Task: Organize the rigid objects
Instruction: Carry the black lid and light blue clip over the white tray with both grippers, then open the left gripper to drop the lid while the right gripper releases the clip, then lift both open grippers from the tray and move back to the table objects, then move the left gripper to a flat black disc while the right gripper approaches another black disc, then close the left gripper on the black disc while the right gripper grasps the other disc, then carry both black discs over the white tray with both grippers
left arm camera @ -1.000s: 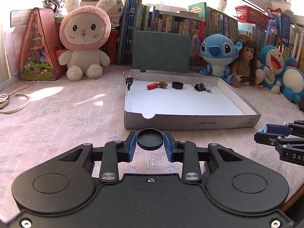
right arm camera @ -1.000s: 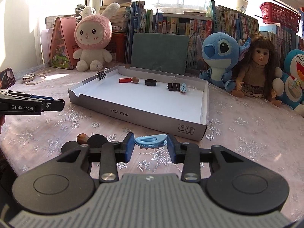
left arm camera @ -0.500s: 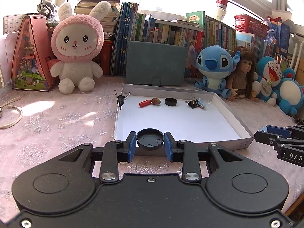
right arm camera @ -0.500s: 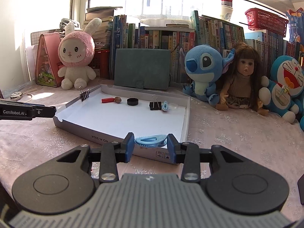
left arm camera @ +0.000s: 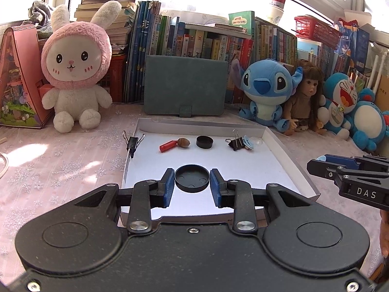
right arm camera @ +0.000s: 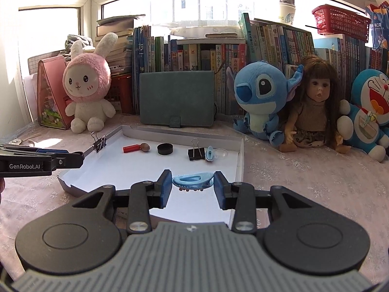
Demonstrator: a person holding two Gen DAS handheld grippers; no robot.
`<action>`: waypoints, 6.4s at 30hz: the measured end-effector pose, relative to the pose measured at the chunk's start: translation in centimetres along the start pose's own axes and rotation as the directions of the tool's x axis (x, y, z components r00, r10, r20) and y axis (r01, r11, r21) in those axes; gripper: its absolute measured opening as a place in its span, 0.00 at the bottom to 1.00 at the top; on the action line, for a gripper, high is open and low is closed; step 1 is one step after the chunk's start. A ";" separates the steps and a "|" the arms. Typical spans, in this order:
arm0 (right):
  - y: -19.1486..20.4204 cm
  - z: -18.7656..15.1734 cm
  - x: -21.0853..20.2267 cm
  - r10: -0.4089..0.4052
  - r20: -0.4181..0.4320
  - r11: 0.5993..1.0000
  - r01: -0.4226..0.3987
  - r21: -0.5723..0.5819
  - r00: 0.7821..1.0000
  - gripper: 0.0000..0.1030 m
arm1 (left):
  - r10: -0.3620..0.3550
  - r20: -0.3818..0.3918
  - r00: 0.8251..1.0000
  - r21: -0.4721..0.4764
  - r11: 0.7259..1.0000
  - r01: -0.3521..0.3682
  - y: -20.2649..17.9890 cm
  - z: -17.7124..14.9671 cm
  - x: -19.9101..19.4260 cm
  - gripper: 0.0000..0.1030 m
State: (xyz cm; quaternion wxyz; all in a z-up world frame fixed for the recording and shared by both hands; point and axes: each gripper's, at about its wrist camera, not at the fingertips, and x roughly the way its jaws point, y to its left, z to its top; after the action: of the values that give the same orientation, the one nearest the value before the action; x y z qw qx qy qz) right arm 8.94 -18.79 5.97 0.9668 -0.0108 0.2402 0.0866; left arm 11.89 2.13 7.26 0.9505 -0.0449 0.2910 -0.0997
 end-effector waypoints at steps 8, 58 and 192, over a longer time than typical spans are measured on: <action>-1.1 2.2 3.3 0.017 -0.069 0.997 -0.012 0.078 0.998 0.42 | -0.037 -0.032 0.999 0.024 0.999 0.038 -0.8 2.4 3.0 0.29; -6.4 5.4 17.9 -0.110 -0.297 0.923 0.208 0.323 0.948 0.47 | 0.065 -0.228 0.972 -0.005 0.998 -0.068 2.6 6.6 18.4 0.29; 7.1 -7.8 -1.2 0.212 -0.145 0.971 -0.225 -0.084 0.967 0.37 | 0.027 -0.104 0.994 0.051 0.998 -0.022 -0.4 -10.8 -3.6 0.29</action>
State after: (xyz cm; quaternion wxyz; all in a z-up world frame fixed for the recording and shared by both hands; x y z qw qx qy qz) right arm 3.08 -12.49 -0.22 0.9311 -0.0382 0.3002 0.2035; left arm 2.89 2.27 0.37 0.9358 -0.0124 0.3386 -0.0973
